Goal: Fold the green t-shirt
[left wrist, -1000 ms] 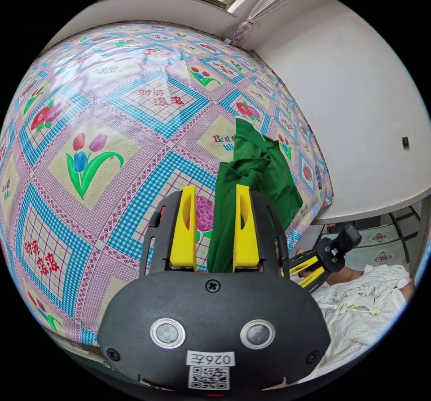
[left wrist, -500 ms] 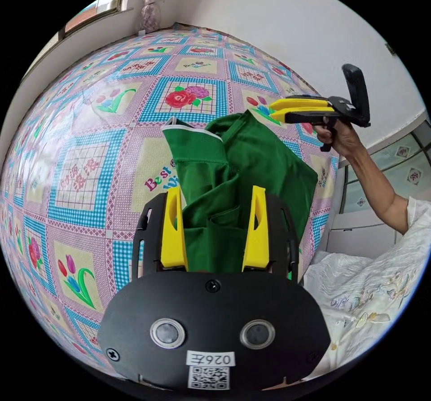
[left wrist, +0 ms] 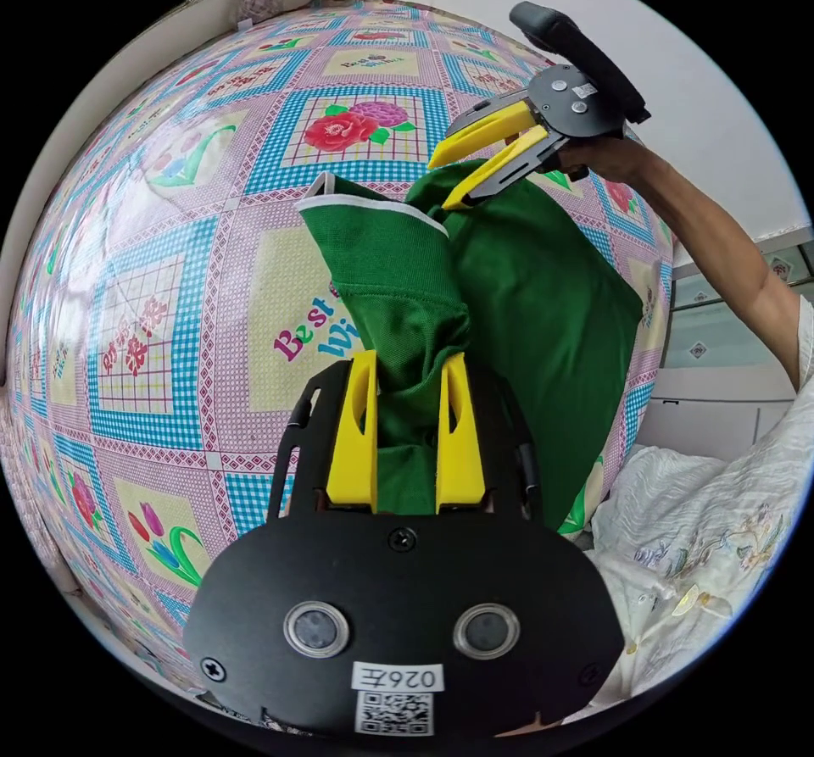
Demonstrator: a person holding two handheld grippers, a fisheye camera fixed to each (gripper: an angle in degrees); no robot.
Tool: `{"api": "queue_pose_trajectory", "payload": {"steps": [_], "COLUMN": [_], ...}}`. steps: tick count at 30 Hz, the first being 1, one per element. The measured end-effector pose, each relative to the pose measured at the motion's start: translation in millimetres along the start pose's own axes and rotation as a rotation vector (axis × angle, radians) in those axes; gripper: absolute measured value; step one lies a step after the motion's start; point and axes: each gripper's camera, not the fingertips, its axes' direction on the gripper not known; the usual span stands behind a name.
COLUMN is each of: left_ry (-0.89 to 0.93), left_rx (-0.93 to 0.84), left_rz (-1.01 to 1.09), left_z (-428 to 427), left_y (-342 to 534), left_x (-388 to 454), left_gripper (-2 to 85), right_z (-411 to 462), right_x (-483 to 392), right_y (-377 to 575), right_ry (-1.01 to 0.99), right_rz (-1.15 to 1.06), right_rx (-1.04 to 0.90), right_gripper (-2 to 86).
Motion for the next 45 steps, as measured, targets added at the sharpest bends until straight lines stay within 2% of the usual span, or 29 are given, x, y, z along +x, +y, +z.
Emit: {"api": "queue_pose_trajectory", "payload": {"steps": [4,9,15,21,24,27,29,35,45], "left_ry": [0.037,0.232,0.393,0.457,0.400,0.258,0.098,-0.124,-0.499], "left_rx": [0.027,0.097,0.262,0.479,0.561,0.616,0.664,0.827,0.962], "left_rz": [-0.003,-0.079,-0.110,-0.050,0.006,0.069,0.125,0.246,0.393], "left_z": [1,-8,-37,-95,-133,-177,-217,-318,-441], "left_y": [22,59,128,205,241,275,304,380,466], "left_x": [-12,-43,-56,-33,-4,44,91,198,373], "left_gripper": [5.4,4.8,4.4,1.9,0.2,-0.3,-0.4,-0.5,-0.6], "right_z": [0,-3,-57,-140,-187,-235,-269,-358,-468], "right_x": [-11,-27,-72,-164,-218,-279,-326,-451,-604], "right_y": [3,32,112,201,241,275,296,367,445], "right_ry": [-0.074,-0.137,-0.204,-0.064,0.038,0.156,0.282,0.546,0.933], "right_rz": [-0.029,0.038,0.168,0.232,0.248,0.230,0.221,0.183,0.177], "right_rx": [0.005,0.053,0.316,0.550,0.661,0.751,0.783,0.995,1.173], "right_gripper": [0.5,-1.4,-1.6,-1.6,-1.6,-1.6,-1.6,-1.5,-1.6]}}
